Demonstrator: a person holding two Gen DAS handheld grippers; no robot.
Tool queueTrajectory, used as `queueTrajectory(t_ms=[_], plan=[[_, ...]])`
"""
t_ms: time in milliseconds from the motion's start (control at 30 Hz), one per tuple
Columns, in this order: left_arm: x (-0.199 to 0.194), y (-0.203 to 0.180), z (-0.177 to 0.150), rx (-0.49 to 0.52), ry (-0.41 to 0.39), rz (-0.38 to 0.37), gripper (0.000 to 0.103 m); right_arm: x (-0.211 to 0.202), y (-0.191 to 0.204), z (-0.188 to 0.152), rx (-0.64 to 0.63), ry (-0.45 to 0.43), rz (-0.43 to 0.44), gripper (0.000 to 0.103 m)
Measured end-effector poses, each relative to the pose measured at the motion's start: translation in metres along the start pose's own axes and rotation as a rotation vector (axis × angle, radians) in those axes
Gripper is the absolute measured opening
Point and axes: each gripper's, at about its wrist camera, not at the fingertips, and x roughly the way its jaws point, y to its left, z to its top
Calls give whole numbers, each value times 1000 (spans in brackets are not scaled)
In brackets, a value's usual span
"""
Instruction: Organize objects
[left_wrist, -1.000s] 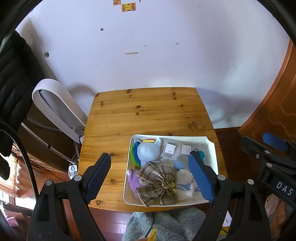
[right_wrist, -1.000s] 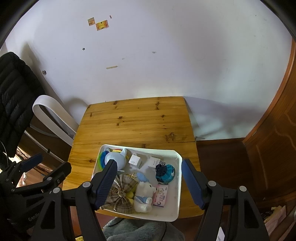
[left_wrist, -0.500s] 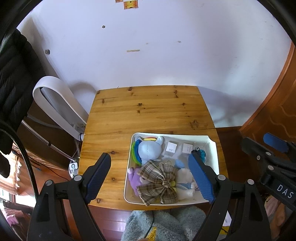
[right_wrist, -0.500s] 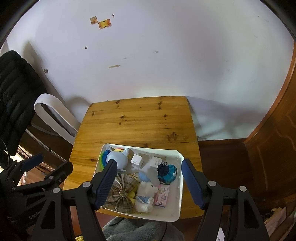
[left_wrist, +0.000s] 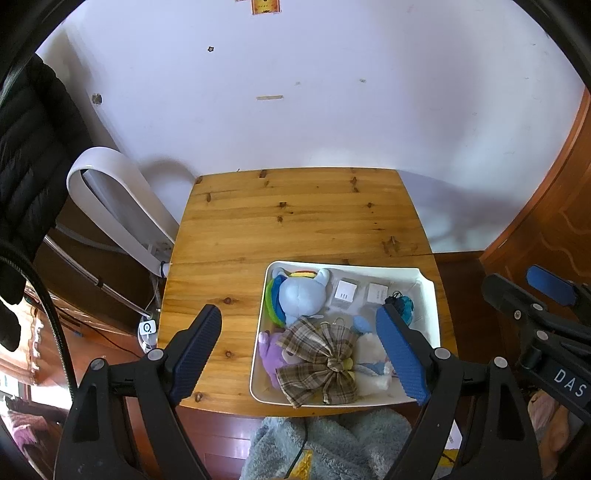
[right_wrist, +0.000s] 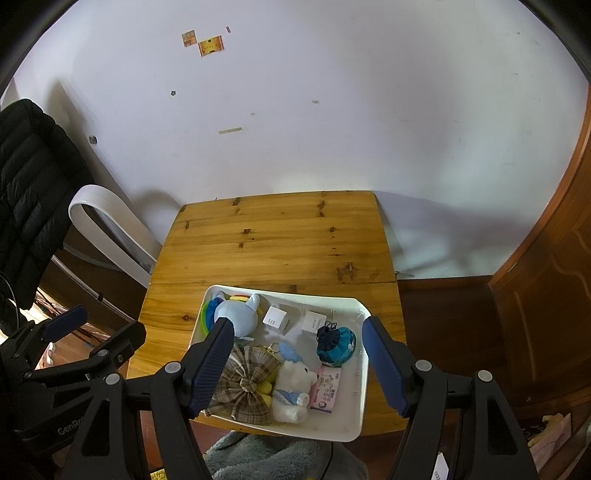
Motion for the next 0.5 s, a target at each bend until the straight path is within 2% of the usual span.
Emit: queueTrajectory(t_ms=[500], plan=[[-1,0,-1,0,2,2,88,2,1,-2,-3,9,2,73]])
